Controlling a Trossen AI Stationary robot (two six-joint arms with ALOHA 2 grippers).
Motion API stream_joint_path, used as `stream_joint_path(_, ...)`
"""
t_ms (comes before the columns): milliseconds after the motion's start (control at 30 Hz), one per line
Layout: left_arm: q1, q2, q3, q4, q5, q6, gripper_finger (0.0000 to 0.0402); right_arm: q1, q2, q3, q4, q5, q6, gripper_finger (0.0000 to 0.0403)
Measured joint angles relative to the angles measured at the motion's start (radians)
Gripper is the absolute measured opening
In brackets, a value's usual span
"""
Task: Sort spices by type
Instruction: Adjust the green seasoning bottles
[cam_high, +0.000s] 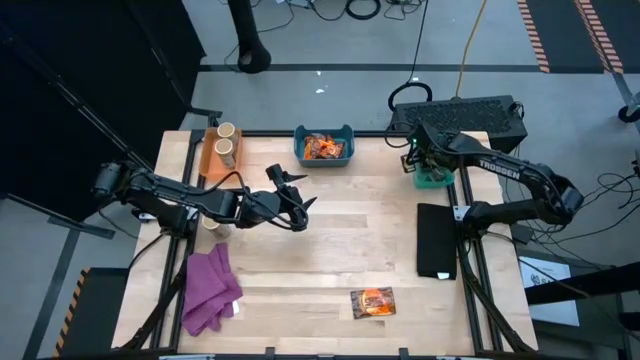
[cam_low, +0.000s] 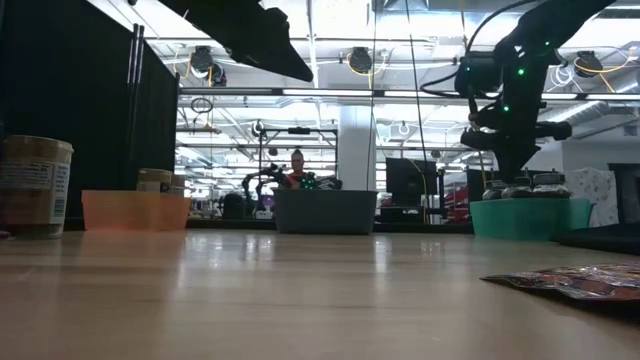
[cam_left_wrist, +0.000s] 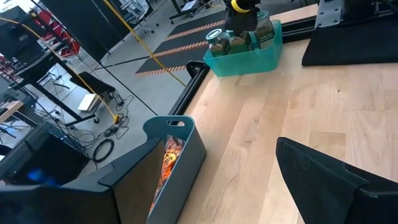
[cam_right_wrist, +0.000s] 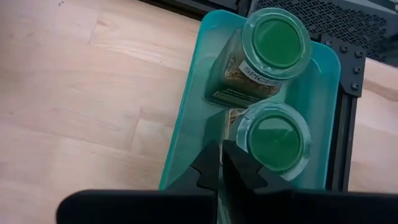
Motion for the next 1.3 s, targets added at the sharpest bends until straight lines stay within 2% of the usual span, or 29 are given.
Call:
stream_joint_path(300, 0.000, 0.000, 0.000, 0.000, 0.000, 0.000, 0.0315, 0.036, -0.076, 0.001, -0.024, -0.010, 0.020, 0.0000)
stream_joint_path(400, 0.000, 0.000, 0.000, 0.000, 0.000, 0.000, 0.0315, 0.036, -0.111, 0.034, -0.160, -0.001, 0.078, 0.0000)
stream_joint_path(567, 0.000, 0.000, 0.000, 0.001, 0.000, -0.001, 0.0315, 0.036, -0.124, 0.116, -0.429, 0.122, 0.198, 0.0000)
stream_joint_path(700, 0.000, 0.000, 0.000, 0.001, 0.000, -0.001, 0.0315, 0.018, -0.119, 0.130, -0.540, 0.157, 0.234, 0.0000)
stream_joint_path(867, 0.000, 0.000, 0.000, 0.000, 0.000, -0.001, 0.0315, 0.006, -0.119, 0.073, -0.544, 0.158, 0.200, 0.0000)
stream_joint_path(1100, 0.000, 0.000, 0.000, 0.000, 0.000, -0.001, 0.0315, 0.009, -0.119, -0.015, -0.415, 0.153, 0.150, 0.0000)
stream_joint_path(1300, 0.000, 0.000, 0.000, 0.000, 0.000, -0.001, 0.0315, 0.010, -0.118, -0.018, -0.403, 0.093, 0.155, 0.0000)
